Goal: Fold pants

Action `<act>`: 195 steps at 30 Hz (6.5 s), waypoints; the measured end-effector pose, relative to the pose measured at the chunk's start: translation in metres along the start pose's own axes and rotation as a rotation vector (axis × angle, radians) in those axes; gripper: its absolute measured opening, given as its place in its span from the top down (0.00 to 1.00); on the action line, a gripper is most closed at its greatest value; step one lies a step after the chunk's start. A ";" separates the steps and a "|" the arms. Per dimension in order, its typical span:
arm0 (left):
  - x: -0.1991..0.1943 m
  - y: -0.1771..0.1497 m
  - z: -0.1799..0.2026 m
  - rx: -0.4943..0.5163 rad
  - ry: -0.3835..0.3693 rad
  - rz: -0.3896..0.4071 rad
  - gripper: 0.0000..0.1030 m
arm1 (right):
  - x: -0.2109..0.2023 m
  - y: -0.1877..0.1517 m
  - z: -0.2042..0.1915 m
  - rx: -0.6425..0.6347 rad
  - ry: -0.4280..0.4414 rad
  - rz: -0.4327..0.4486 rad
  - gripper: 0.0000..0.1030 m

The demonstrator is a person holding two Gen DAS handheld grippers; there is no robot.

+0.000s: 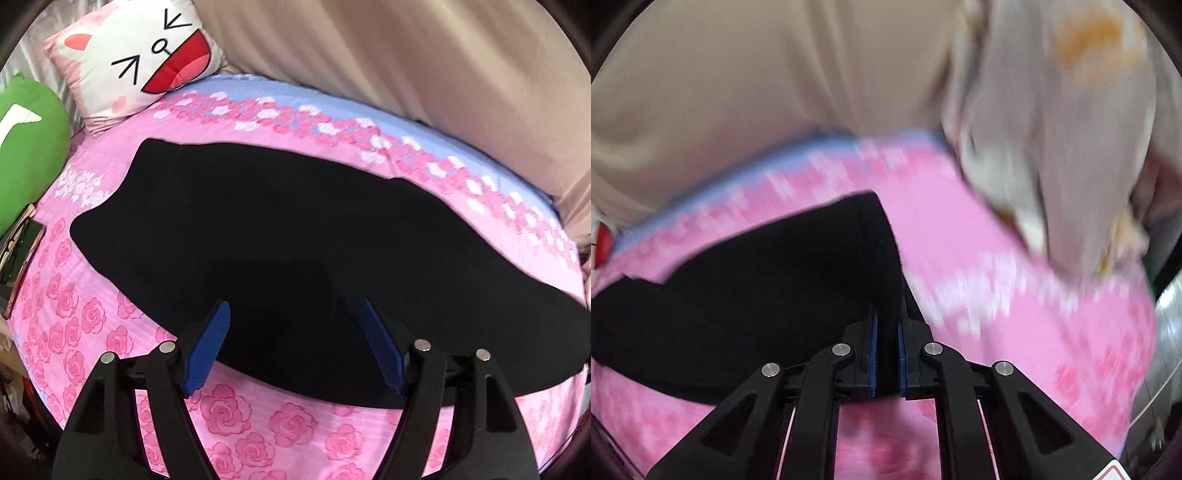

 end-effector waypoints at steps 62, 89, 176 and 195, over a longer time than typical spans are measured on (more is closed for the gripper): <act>0.000 -0.038 0.090 0.253 -0.114 -0.034 0.09 | -0.064 -0.090 -0.271 -0.369 0.238 0.005 0.93; 0.043 -0.053 0.162 0.360 0.029 0.047 0.04 | -0.009 -0.050 0.033 0.202 -0.124 -0.035 0.43; 0.017 -0.046 0.037 0.146 0.049 0.070 0.04 | -0.050 -0.076 -0.235 0.037 0.524 -0.125 0.82; 0.015 -0.064 0.094 0.249 -0.003 0.032 0.04 | -0.073 -0.080 -0.155 -0.057 0.249 0.040 0.66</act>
Point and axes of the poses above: each gripper's, at about its wrist camera, not at the fingertips, and x roughly the way its jaws point, z to its right, y to its top, the point moved 5 cm from there along x, roughly the way its jaws point, and after that the axes turned 11 degrees about -y, right-handed, at the moved point
